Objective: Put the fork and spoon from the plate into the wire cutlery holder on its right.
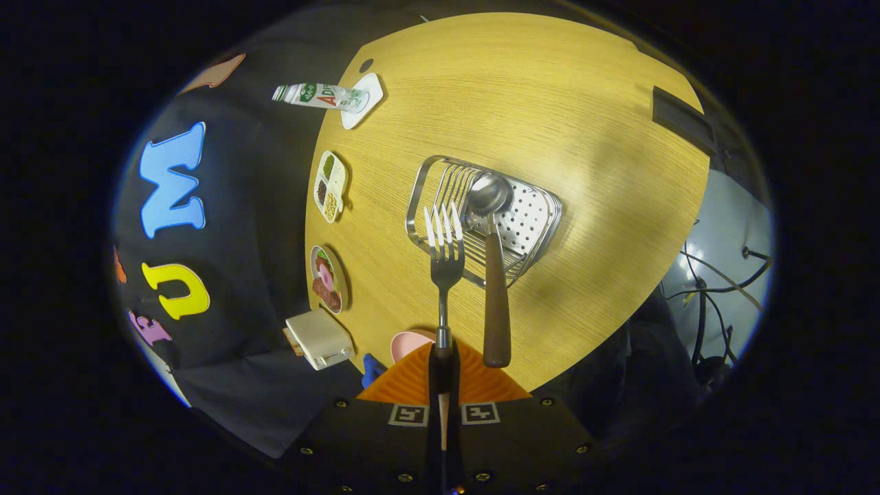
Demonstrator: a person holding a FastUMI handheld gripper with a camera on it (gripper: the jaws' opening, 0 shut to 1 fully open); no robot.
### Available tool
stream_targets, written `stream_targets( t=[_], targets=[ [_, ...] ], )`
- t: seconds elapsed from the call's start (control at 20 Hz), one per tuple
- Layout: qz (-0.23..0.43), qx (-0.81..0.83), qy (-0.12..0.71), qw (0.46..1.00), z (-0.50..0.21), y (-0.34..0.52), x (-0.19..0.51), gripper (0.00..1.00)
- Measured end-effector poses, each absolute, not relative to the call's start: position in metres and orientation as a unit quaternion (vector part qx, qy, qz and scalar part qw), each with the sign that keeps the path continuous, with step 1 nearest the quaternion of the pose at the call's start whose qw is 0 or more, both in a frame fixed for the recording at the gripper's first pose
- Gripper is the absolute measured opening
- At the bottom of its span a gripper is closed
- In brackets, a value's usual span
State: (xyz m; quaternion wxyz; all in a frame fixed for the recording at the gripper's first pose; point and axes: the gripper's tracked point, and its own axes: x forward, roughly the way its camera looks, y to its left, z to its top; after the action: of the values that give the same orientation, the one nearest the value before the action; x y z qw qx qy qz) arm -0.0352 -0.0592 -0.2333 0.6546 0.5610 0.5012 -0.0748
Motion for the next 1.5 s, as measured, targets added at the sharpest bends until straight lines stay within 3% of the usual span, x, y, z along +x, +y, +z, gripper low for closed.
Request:
stream_targets(
  t=[1.0, 1.15, 1.2, 1.3, 1.35, 1.5],
  targets=[
    [-0.116, 0.604, 0.468, 0.634, -0.209, -0.083, -0.022, 0.17],
    [-0.114, 0.606, 0.461, 0.638, -0.203, -0.080, -0.019, 0.36],
    [-0.111, 0.608, 0.457, 0.639, -0.200, -0.080, -0.017, 0.37],
    [-0.110, 0.608, 0.456, 0.640, -0.196, -0.078, -0.017, 0.58],
    [-0.110, 0.608, 0.455, 0.642, -0.196, -0.076, -0.017, 0.58],
    [-0.109, 0.606, 0.449, 0.648, -0.191, -0.073, -0.015, 0.82]
  ],
)
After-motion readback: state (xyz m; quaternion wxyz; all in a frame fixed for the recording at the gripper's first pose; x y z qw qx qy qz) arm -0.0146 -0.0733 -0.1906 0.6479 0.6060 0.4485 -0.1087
